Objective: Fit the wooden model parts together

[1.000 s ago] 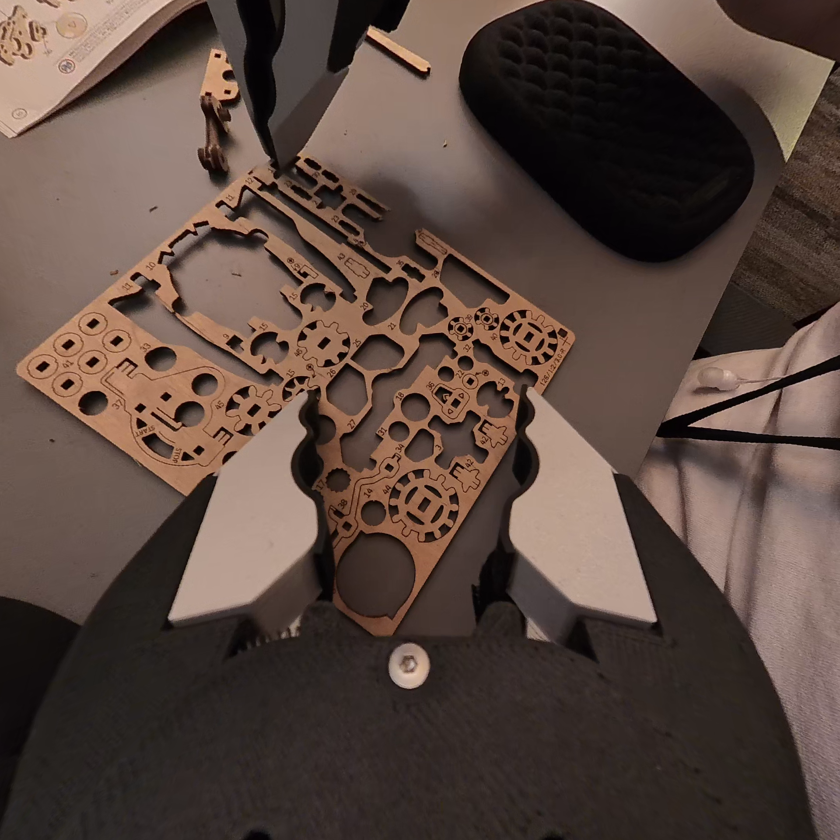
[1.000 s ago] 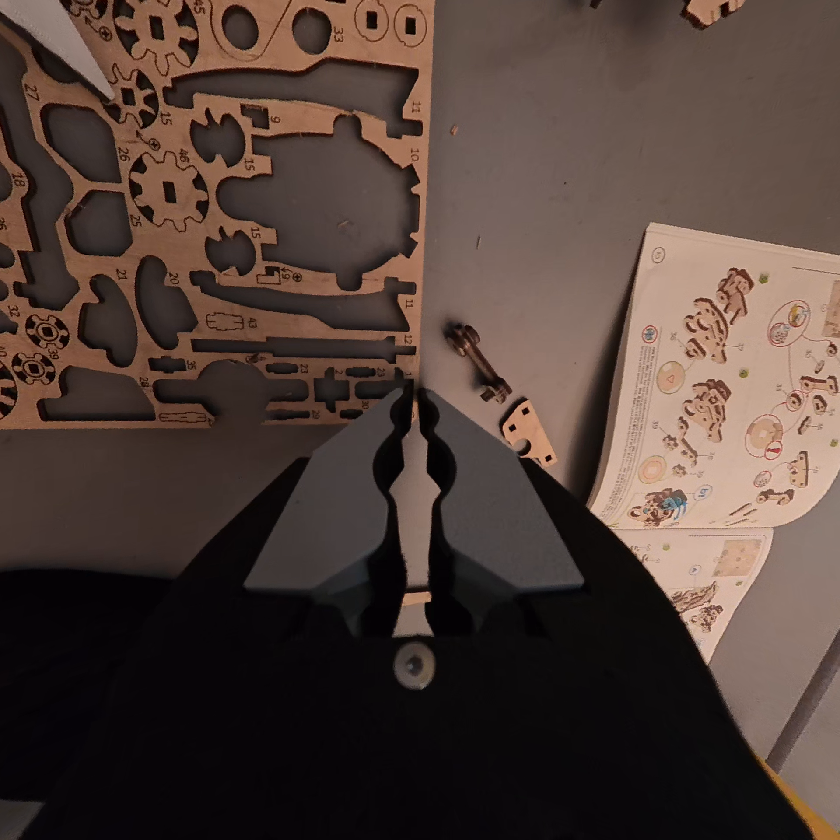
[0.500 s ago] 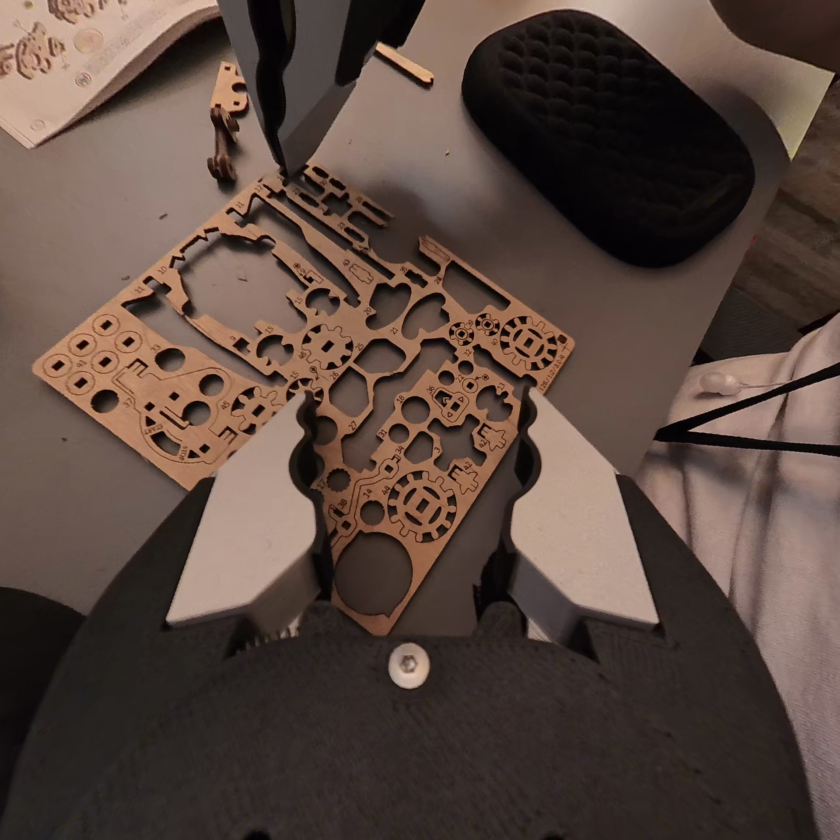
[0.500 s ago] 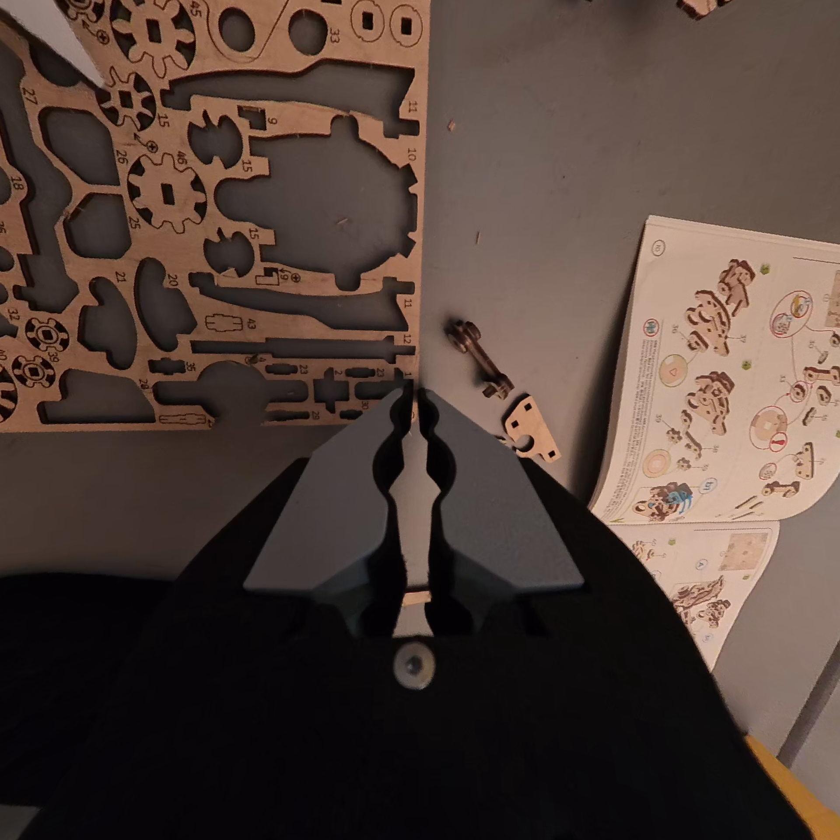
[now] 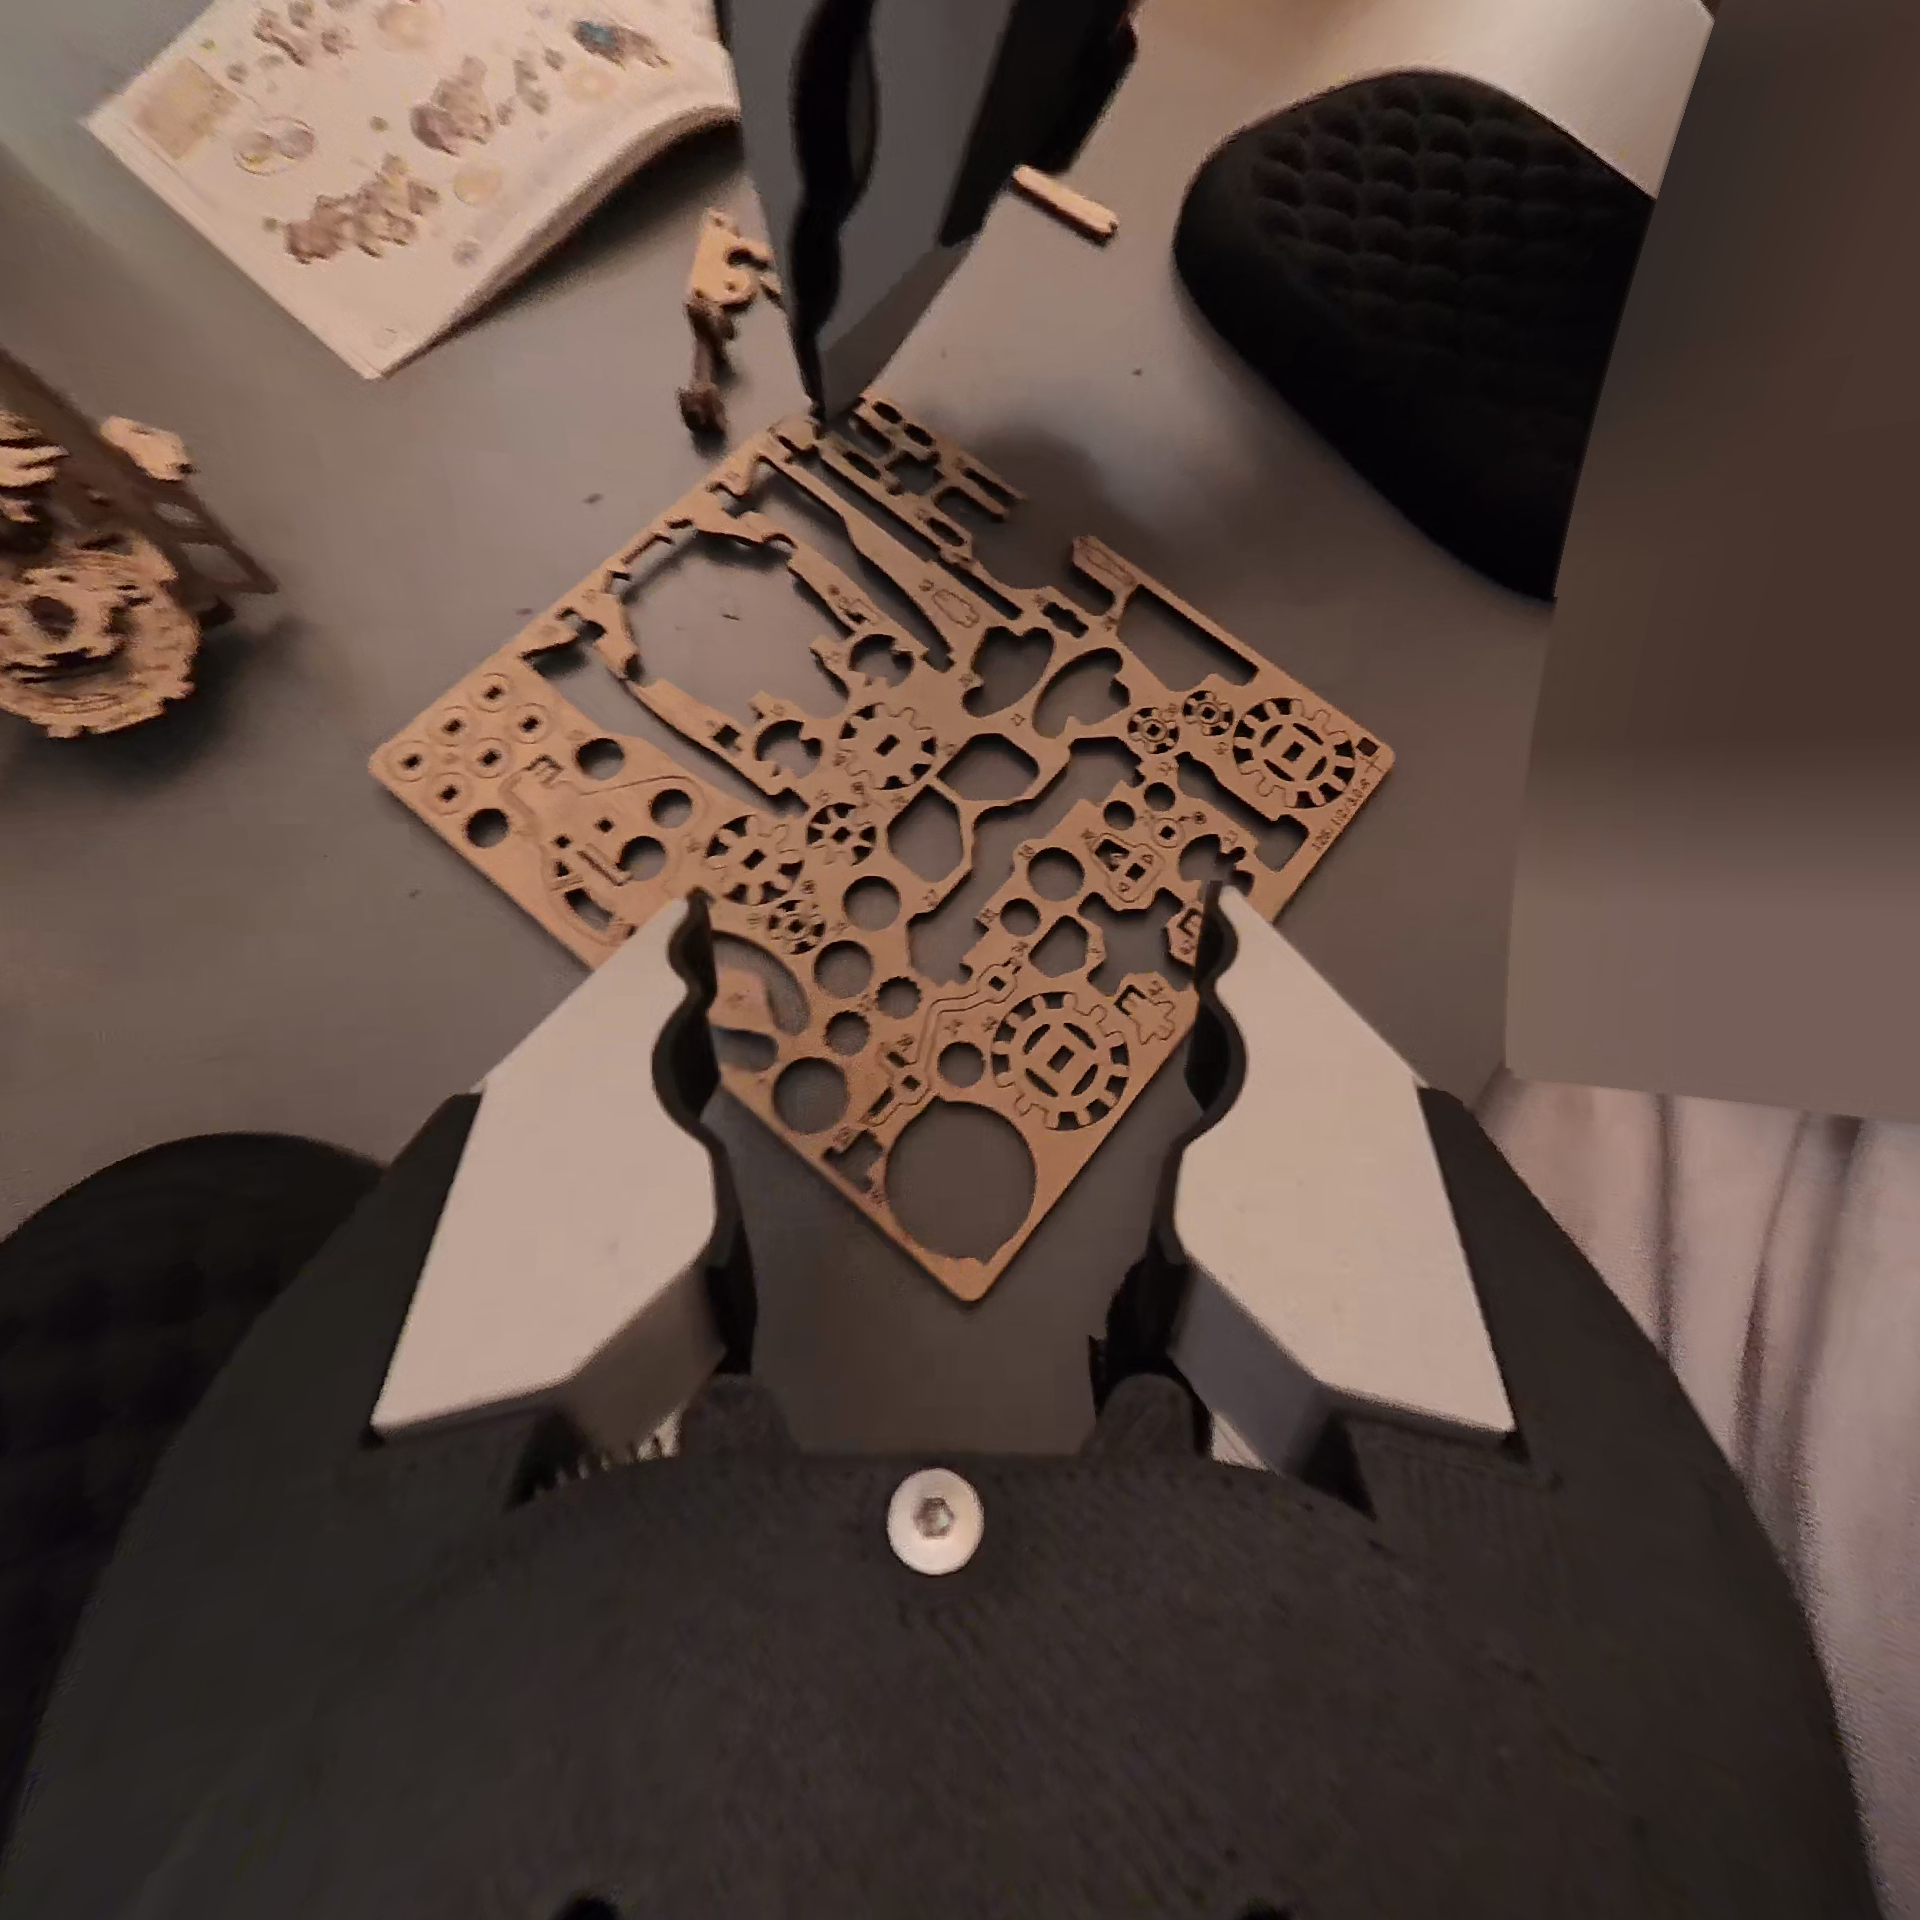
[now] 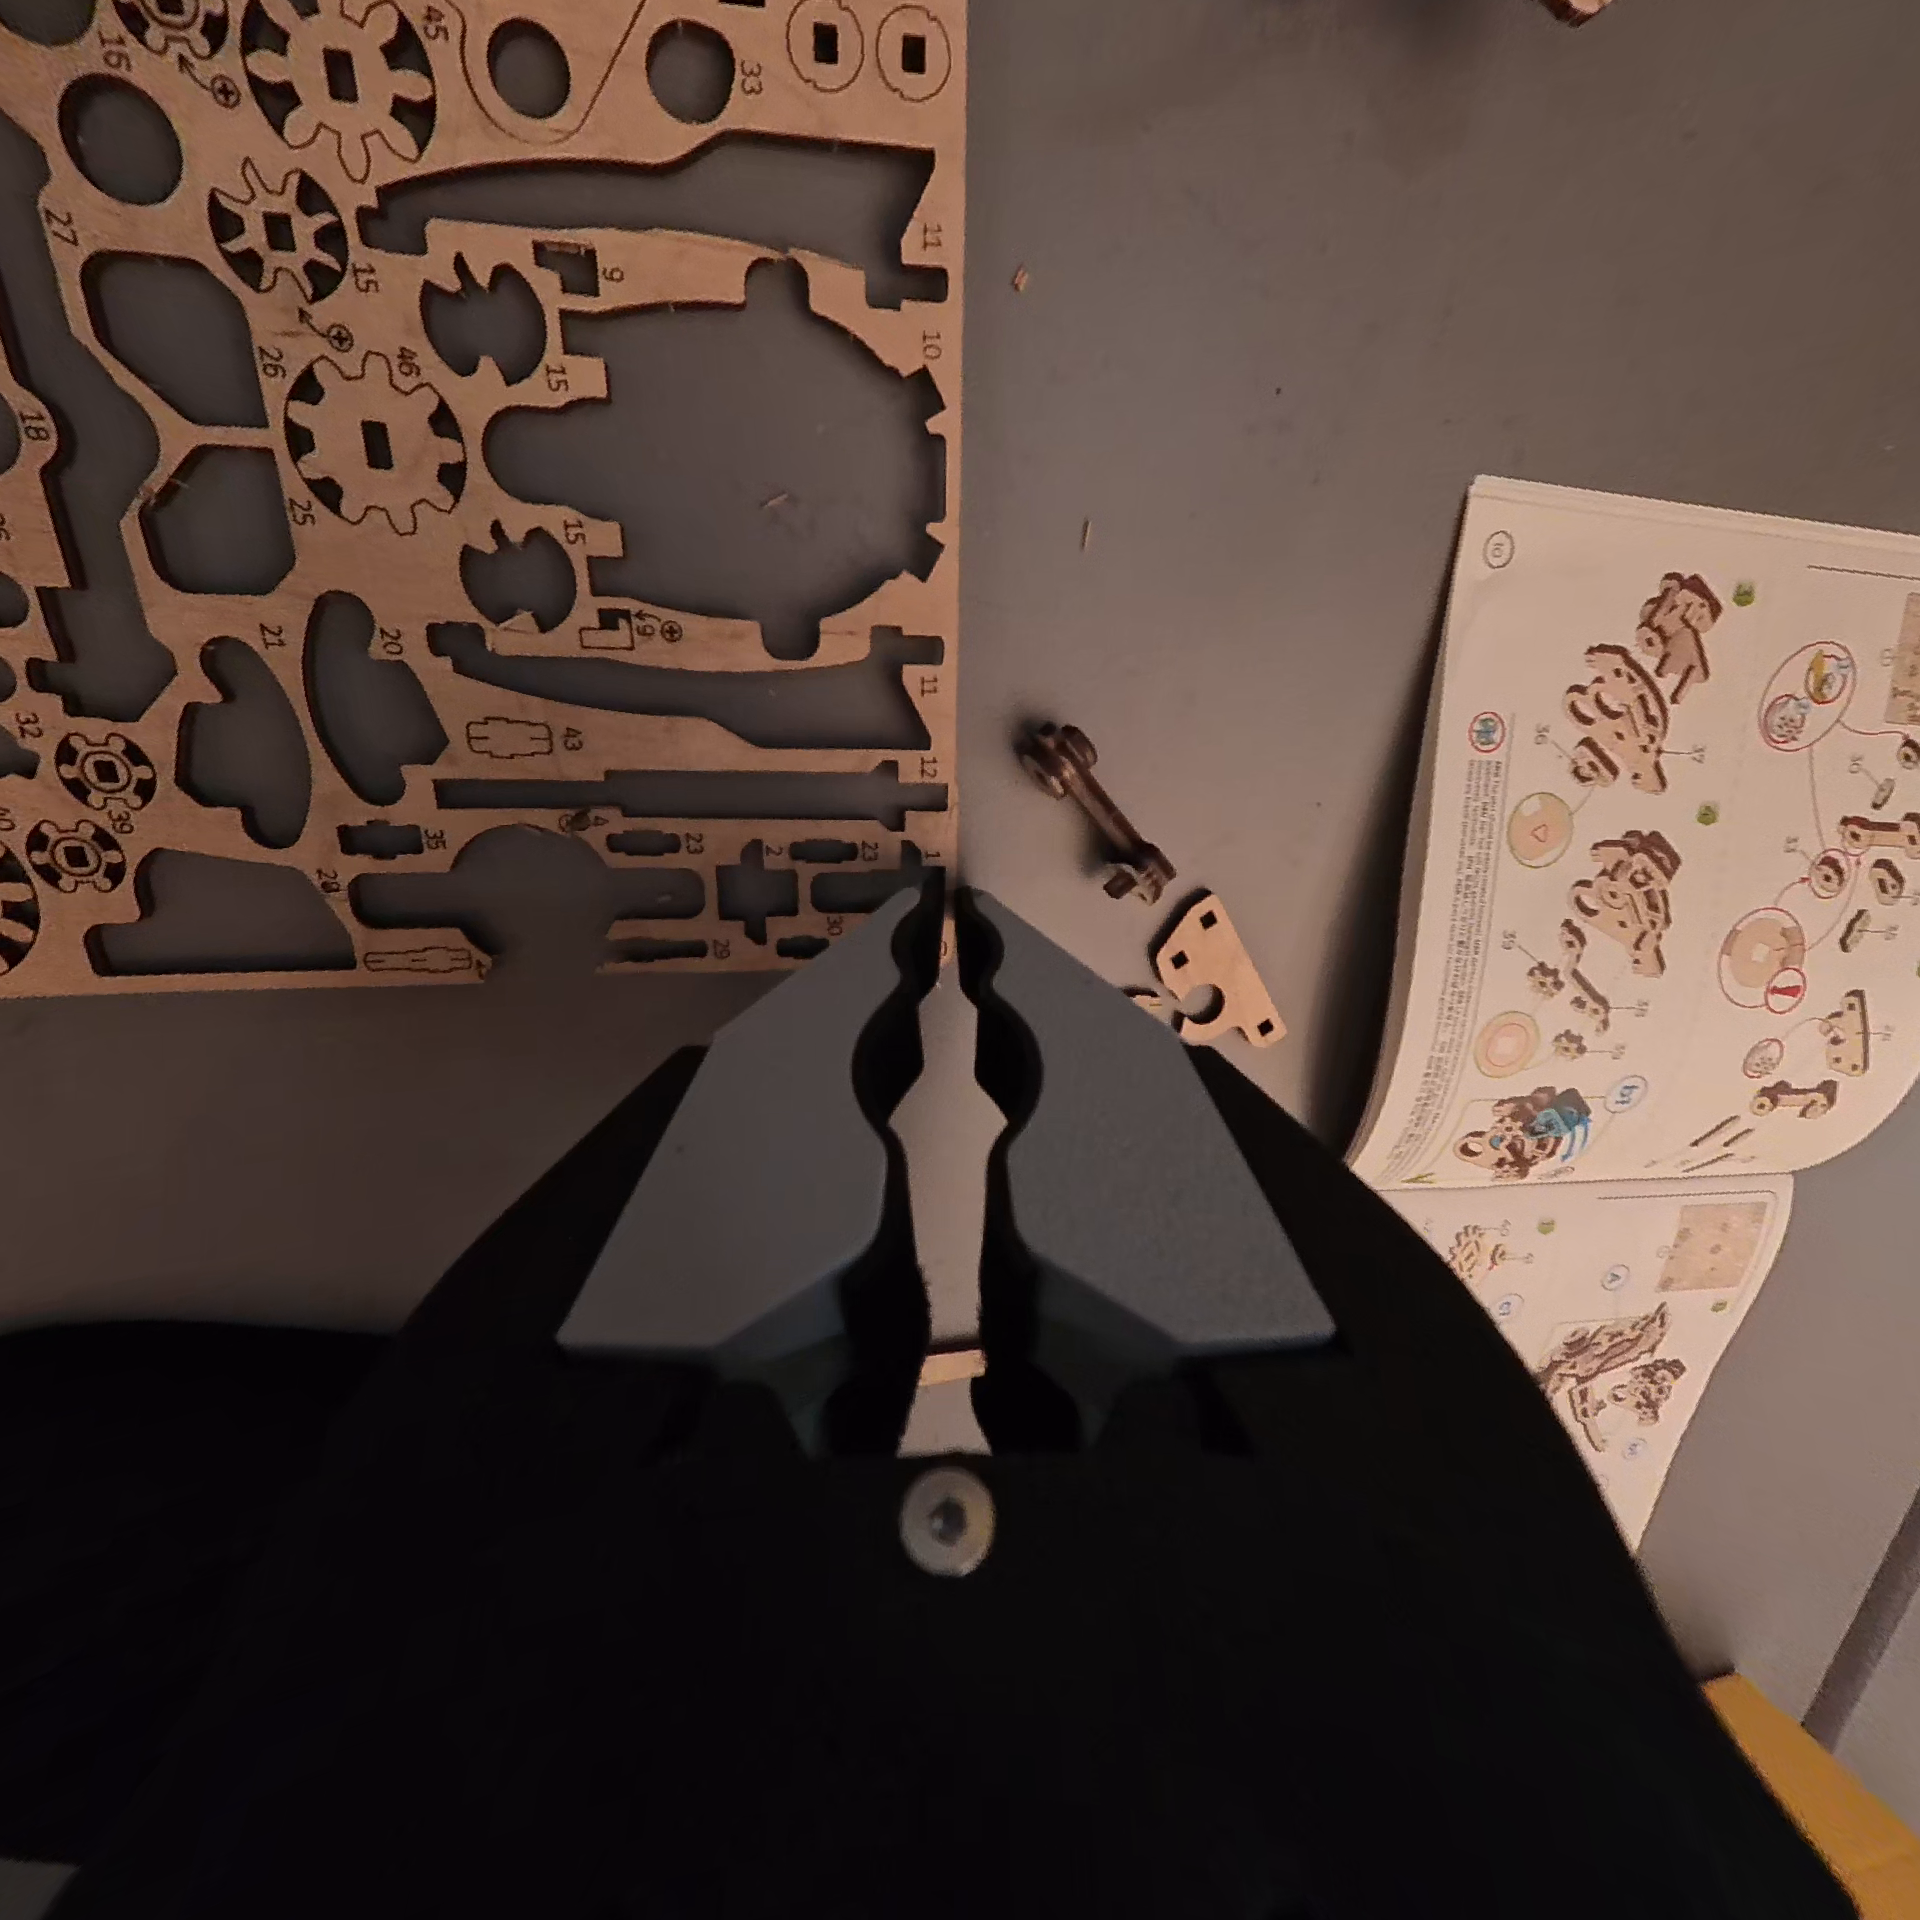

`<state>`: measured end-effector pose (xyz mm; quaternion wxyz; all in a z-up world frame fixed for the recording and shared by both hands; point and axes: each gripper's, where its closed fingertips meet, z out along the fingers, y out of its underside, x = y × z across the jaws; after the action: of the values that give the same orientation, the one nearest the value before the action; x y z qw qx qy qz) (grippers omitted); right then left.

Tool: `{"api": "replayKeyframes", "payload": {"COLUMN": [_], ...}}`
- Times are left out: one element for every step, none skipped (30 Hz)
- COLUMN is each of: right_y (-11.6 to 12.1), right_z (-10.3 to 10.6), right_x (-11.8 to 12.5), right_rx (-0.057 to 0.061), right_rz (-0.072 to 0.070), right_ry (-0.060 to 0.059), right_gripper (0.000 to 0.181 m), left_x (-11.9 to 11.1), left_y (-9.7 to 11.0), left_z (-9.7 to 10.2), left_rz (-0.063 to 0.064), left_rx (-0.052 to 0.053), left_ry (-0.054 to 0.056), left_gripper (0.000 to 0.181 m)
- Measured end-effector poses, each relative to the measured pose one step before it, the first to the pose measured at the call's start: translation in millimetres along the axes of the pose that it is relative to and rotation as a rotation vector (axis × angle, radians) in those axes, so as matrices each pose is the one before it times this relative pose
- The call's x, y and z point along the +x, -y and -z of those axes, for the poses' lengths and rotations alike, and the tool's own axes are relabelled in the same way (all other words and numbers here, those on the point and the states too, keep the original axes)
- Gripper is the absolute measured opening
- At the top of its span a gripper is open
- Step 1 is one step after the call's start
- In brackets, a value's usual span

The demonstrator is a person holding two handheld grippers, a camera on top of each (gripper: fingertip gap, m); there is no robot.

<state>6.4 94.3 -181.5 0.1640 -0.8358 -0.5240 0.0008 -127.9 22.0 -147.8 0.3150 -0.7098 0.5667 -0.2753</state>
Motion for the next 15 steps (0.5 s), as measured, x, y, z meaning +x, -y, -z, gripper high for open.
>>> {"api": "replayKeyframes", "payload": {"right_y": [-0.02, -0.02, -0.18, -0.35, -0.29, 0.12, 0.18, -0.31, -0.44, -0.52, -0.51, -0.29, -0.37, -0.76, -0.7], "right_z": [0.04, -0.01, 0.15, 0.11, 0.15, 0.46, 0.43, 0.55, 0.6, 0.89, 1.18, 1.15, 1.0, 0.75, 0.57], "right_x": [0.02, 0.08, 0.05, 0.03, 0.12, 0.31, 0.02, 0.36, 0.83, 1.03, 0.73, 0.77, 0.56, 0.78, 0.78], "right_rx": [0.0033, 0.0046, 0.0035, 0.0019, 0.0022, 0.0044, 0.0045, 0.0003, -0.0014, -0.0016, -0.0015, 0.0005, 0.0, -0.0022, -0.0023], "right_rz": [-0.0019, -0.0018, -0.002, -0.0023, -0.0027, -0.0032, -0.0045, -0.0049, -0.0016, -0.0001, -0.0017, -0.0023, -0.0017, -0.0011, -0.0006], "right_ry": [-0.0022, -0.0019, -0.0007, 0.0004, 0.0013, 0.0013, 0.0033, 0.0024, -0.0023, -0.0046, -0.0025, -0.0026, -0.002, -0.0031, -0.0044], "right_gripper": [0.0, 0.0, 0.0, 0.0, 0.0, 0.0, 0.0, 0.0, 0.0, 0.0, 0.0, 0.0, 0.0, 0.0, 0.0], "left_x": [-3.98, -4.16, -4.81, -5.33, -4.98, -4.21, -3.56, -2.83, -2.19, -2.24, -2.44, -2.43, -2.37, -2.3, -2.69], "left_y": [0.85, -0.4, -1.64, -2.27, -1.82, -0.75, 0.33, 1.16, 1.29, 1.34, 1.02, 0.78, 0.58, 0.59, 0.46], "left_z": [4.45, 4.35, 4.24, 4.03, 3.72, 3.44, 3.32, 2.95, 2.65, 2.26, 2.06, 1.91, 2.0, 2.05, 2.36], "left_rz": [0.008, 0.0096, 0.0092, 0.0091, 0.011, 0.0114, 0.0094, 0.007, 0.0052, 0.0023, -0.0019, -0.0046, -0.0042, -0.0035, -0.0036], "left_rx": [0.0154, 0.0106, 0.0046, 0.001, 0.002, 0.006, 0.0099, 0.0114, 0.0098, 0.0068, 0.0043, 0.0019, 0.0004, 0.0011, 0.0007], "left_ry": [0.013, 0.012, 0.0159, 0.0185, 0.0161, 0.0123, 0.0096, 0.0072, 0.0043, 0.0057, 0.0095, 0.0102, 0.0098, 0.0099, 0.0117], "left_gripper": [0.092, 0.092, 0.093, 0.093, 0.094, 0.094, 0.094, 0.094, 0.094, 0.094, 0.094, 0.094, 0.094, 0.094, 0.094]}}
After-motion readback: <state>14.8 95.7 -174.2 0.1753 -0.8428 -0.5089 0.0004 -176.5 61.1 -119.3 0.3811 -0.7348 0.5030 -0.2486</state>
